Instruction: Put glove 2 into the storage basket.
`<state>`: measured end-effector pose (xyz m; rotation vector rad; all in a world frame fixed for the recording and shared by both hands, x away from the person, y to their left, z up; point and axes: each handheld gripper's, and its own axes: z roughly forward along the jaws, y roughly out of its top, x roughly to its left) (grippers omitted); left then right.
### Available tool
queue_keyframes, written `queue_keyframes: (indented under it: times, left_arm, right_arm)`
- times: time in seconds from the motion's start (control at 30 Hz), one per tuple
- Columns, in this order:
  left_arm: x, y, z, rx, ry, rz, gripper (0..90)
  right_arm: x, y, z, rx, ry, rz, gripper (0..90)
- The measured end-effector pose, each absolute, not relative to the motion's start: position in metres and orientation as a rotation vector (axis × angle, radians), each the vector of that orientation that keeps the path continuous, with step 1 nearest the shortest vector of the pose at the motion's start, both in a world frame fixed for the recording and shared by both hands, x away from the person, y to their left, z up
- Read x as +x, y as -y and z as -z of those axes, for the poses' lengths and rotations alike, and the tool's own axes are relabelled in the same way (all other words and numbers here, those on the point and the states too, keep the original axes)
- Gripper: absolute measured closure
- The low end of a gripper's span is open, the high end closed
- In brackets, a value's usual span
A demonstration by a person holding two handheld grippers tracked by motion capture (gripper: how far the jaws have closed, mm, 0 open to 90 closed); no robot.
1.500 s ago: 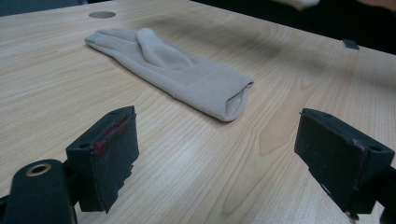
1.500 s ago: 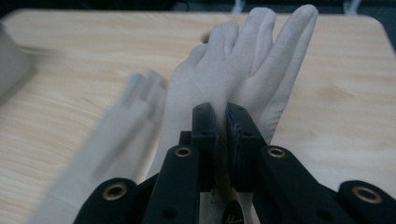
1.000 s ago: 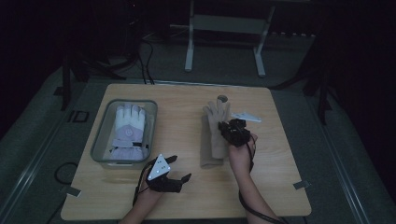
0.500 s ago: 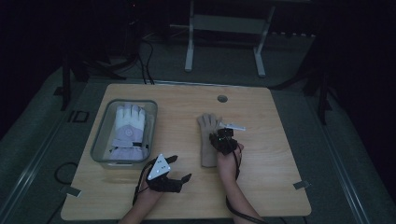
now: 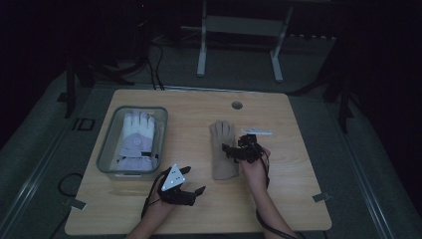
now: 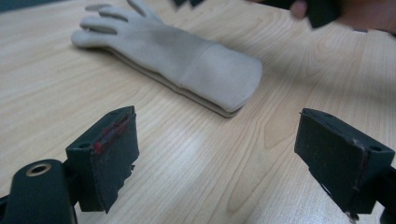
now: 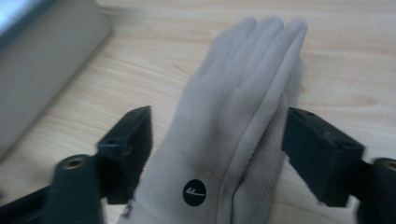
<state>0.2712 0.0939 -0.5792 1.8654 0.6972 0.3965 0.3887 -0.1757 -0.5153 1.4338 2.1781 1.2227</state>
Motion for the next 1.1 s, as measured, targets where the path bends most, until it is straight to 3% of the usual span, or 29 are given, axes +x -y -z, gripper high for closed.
queue_keyframes:
  times: [0.07, 0.37, 0.7, 1.03, 1.1]
  left_arm:
    - [0.272, -0.094, 0.578, 1.867, -0.714, -0.383, 13.7]
    - [0.273, -0.093, 0.57, 1.863, -0.751, -0.336, 13.7]
    - [0.279, -0.079, 0.563, 1.933, -0.682, -0.326, 14.3]
    - [0.296, -0.041, 0.555, 2.001, -0.559, -0.283, 14.4]
    - [0.299, -0.033, 0.555, 2.029, -0.542, -0.292, 14.4]
  right_arm:
    - [0.39, 0.183, 0.512, 1.403, -2.205, -1.258, 15.5]
    - [0.393, 0.212, 0.511, 1.223, -2.273, -1.26, 16.6]
    - [0.397, 0.213, 0.502, 1.261, -2.336, -1.304, 11.3]
    - [0.431, 0.2, 0.498, 1.349, -2.31, -1.266, 15.7]
    - [0.439, 0.197, 0.498, 1.371, -2.31, -1.26, 20.4]
